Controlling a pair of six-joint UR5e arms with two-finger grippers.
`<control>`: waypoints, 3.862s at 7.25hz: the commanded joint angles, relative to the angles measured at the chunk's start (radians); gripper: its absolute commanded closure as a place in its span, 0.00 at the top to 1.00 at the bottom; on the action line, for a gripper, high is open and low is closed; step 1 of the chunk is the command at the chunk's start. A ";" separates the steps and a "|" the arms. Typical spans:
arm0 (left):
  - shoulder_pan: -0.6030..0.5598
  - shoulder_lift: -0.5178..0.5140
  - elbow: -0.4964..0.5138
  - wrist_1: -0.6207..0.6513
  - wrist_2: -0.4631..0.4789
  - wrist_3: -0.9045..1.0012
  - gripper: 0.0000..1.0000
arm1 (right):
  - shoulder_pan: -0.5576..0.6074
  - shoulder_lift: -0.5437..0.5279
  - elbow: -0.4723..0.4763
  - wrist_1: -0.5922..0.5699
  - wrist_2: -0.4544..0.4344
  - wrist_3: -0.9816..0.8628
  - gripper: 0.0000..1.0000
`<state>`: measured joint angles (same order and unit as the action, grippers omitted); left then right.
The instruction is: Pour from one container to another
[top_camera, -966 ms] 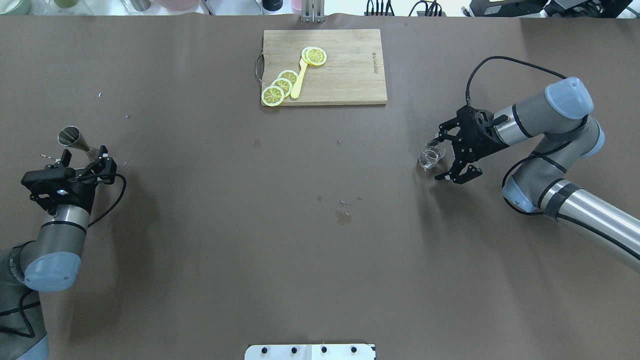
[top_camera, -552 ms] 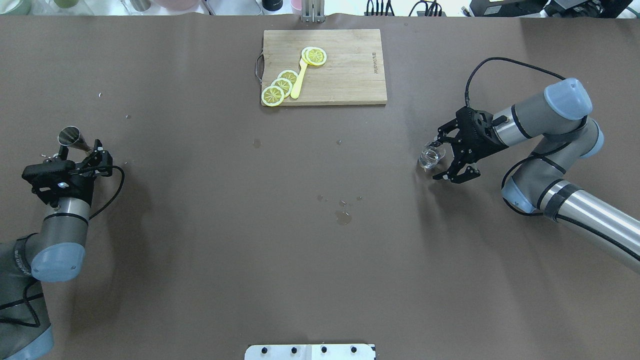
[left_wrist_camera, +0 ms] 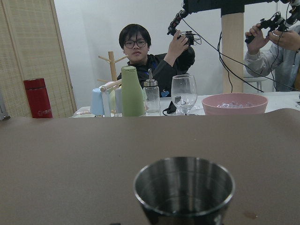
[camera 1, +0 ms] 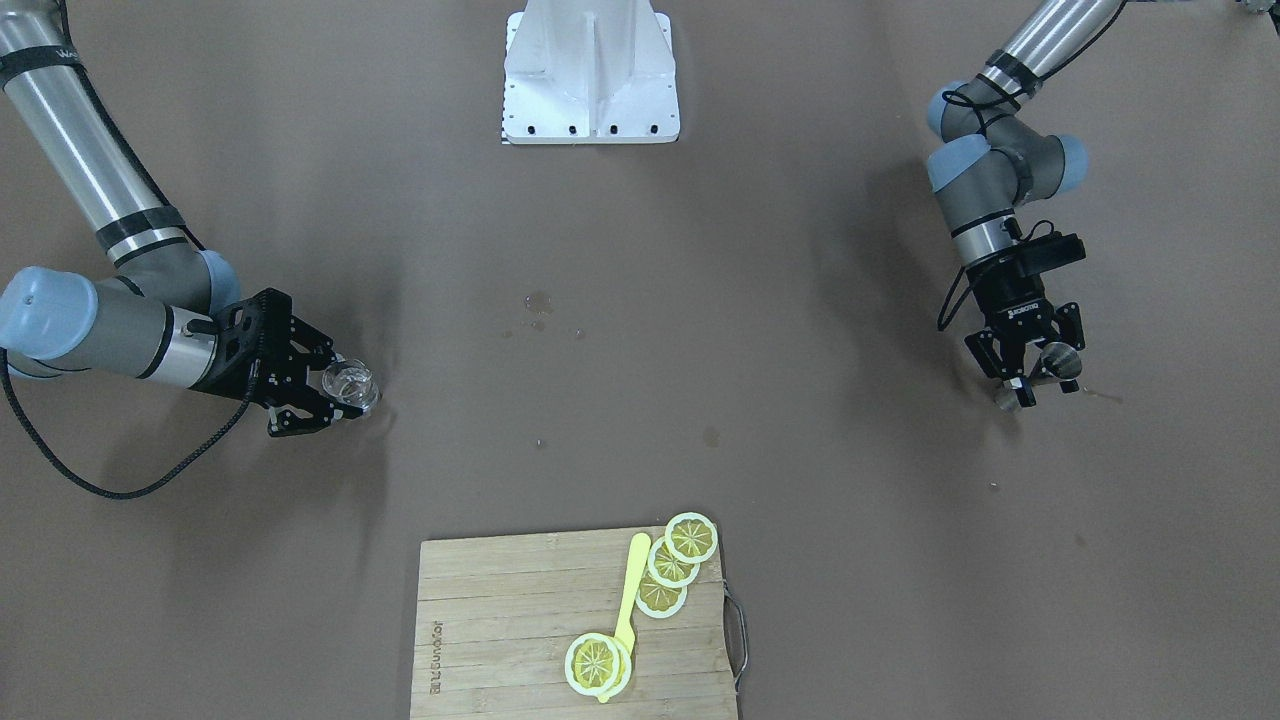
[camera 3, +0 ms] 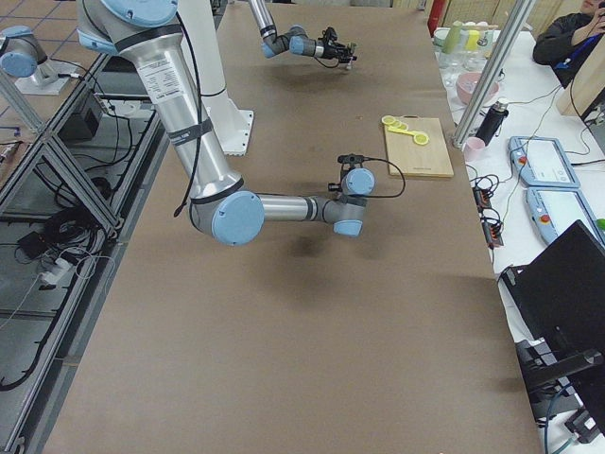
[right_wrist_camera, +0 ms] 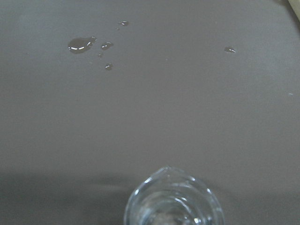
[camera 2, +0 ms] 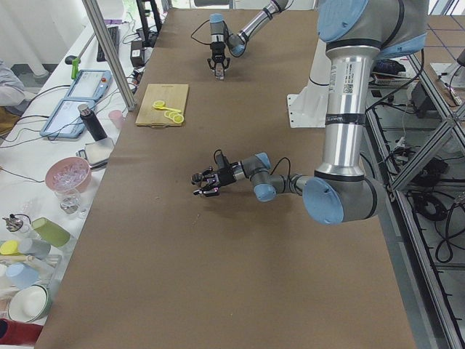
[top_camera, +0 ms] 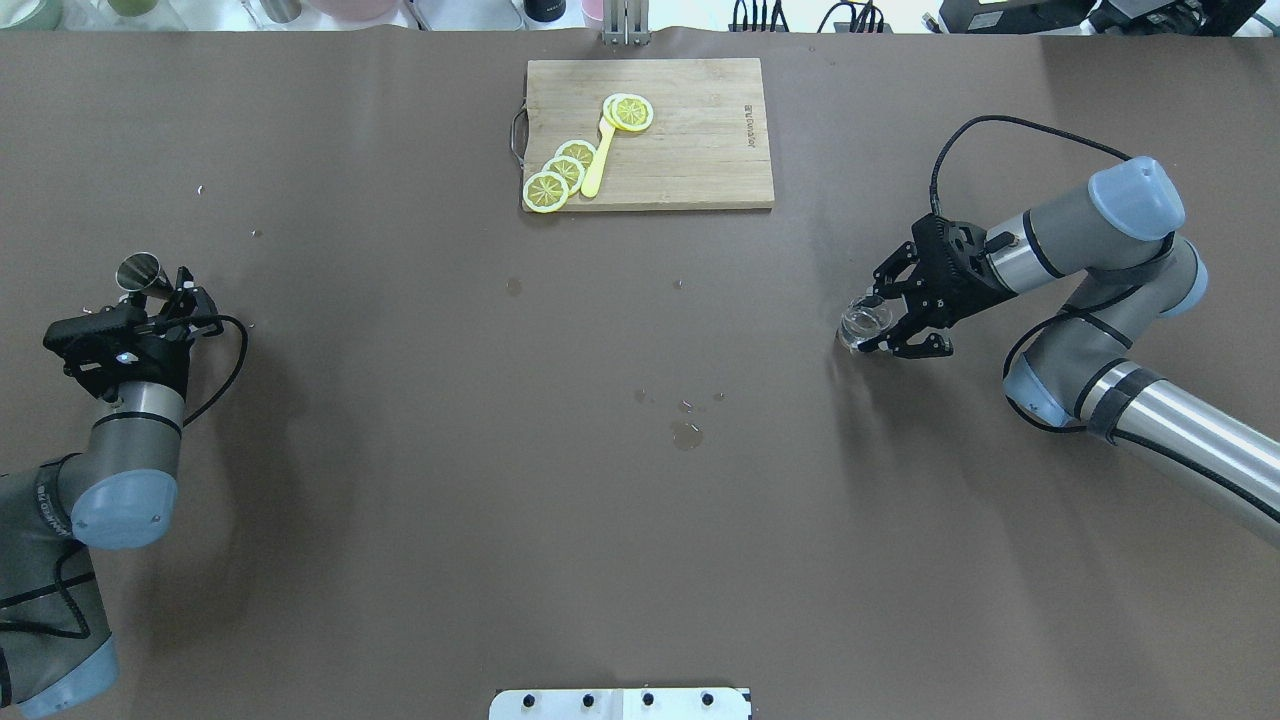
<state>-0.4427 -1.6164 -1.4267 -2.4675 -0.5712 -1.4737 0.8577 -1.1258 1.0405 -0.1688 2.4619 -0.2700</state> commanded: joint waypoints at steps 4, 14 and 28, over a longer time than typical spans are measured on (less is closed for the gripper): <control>-0.022 -0.055 -0.015 -0.005 0.004 0.018 0.00 | 0.027 0.000 0.013 0.000 0.003 0.000 0.00; -0.120 -0.657 0.120 -0.137 -0.326 0.717 0.00 | 0.158 -0.072 0.410 -0.290 0.096 0.070 0.00; 0.001 -0.724 0.180 -0.240 -0.337 0.783 0.00 | 0.178 -0.124 0.823 -0.769 0.011 0.172 0.00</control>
<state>-0.4492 -2.3411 -1.2206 -2.7073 -0.9081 -0.6926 1.0471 -1.2510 1.8144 -0.8533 2.5042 -0.0909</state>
